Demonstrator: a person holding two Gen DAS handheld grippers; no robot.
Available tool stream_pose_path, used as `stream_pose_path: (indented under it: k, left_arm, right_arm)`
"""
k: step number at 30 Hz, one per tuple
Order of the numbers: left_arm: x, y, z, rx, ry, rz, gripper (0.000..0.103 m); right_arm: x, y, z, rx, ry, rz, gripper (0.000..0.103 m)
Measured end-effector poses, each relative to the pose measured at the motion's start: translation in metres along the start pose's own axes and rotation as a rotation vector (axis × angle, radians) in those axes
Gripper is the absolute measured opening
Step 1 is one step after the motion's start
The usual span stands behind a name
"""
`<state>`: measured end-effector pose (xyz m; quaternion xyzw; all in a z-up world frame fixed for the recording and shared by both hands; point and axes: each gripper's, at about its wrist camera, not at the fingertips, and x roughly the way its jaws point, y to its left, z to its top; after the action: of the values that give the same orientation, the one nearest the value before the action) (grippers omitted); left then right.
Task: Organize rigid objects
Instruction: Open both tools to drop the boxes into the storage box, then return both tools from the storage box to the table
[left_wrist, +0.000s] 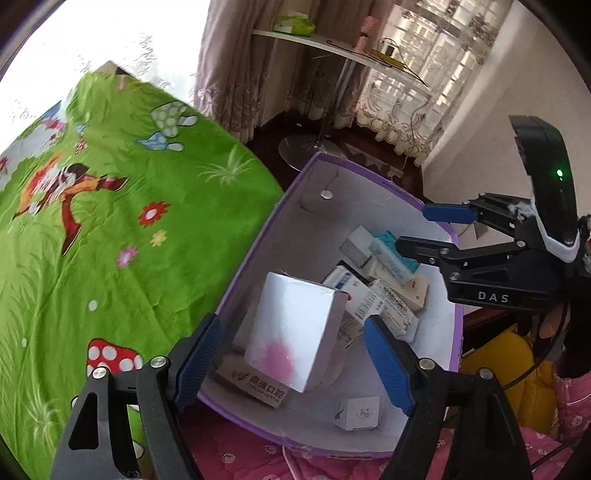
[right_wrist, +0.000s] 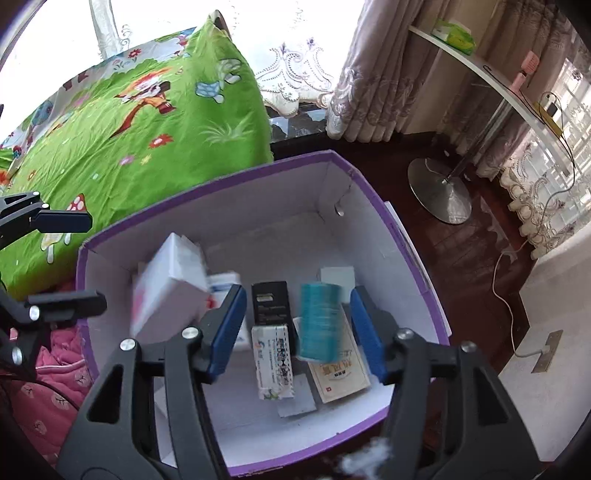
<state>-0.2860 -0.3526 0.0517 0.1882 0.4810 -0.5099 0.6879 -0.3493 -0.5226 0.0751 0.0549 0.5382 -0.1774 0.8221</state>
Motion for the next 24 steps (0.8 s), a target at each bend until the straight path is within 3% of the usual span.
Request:
stream_pose_path:
  k: [8,15,19,24]
  left_arm:
    - [-0.048,0.108,-0.052,-0.267,-0.071,0.164,0.08]
    - [-0.099,0.201,-0.123,-0.506,-0.104,0.4,0.08]
    - [-0.123,0.263,-0.164,-0.661,-0.082,0.56,0.08]
    - [-0.156,0.358,-0.216,-1.007,-0.117,0.568,0.08]
  right_arm:
    - [0.006,0.092,0.045,-0.203,-0.049,0.096,0.065]
    - [0.015,0.224,0.089,-0.467,-0.115,0.251,0.067]
    - [0.025,0.304,0.111,-0.597,-0.126,0.342,0.069]
    - [0.045,0.399,0.14,-0.719,-0.132,0.473,0.069]
